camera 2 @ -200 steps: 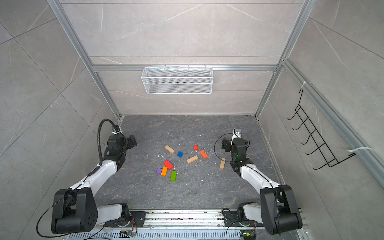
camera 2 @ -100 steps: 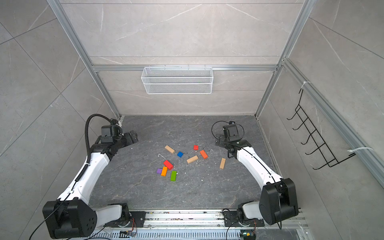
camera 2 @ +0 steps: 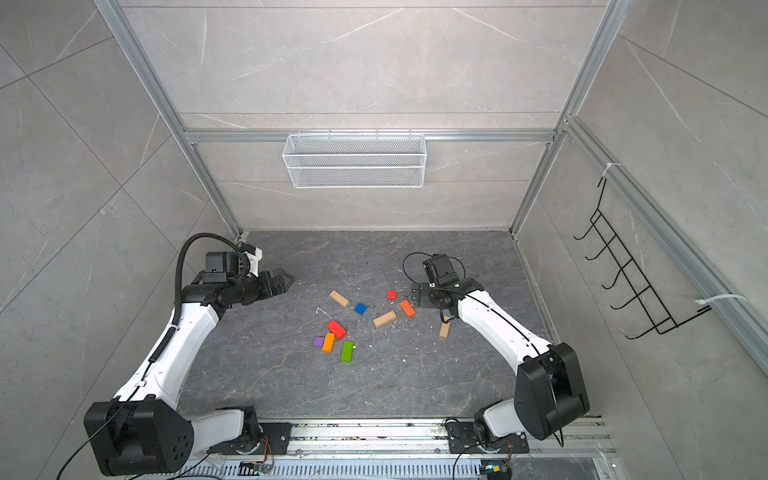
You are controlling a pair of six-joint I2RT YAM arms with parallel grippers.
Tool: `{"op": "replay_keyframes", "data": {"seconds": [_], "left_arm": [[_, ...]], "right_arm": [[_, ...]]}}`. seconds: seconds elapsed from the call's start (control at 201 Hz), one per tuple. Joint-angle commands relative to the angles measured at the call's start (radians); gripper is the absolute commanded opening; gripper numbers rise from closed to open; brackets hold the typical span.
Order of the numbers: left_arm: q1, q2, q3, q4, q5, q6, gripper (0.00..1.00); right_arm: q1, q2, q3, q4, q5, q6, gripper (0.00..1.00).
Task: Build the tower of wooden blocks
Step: 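Swing both grippers forward over the scattered blocks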
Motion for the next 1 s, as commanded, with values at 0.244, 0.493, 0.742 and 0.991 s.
{"op": "replay_keyframes", "data": {"seconds": [0.244,0.493,0.742,0.991], "left_arm": [[-0.108,-0.03,0.025,-0.029,0.186,0.099,1.0],[-0.116,-0.047,0.008,0.009,0.265,0.089,1.0],[-0.124,-0.047,-0.002,0.031,0.285,0.072,1.0],[-0.14,-0.043,-0.012,0.033,0.244,0.09,1.0]], "right_arm": [[0.1,0.067,0.02,0.03,-0.163,-0.163,0.95],[0.163,0.175,0.094,0.018,-0.177,-0.205,0.93],[0.222,0.285,0.177,0.017,-0.13,-0.198,0.92],[0.266,0.392,0.22,0.034,-0.093,-0.18,0.89]]}}
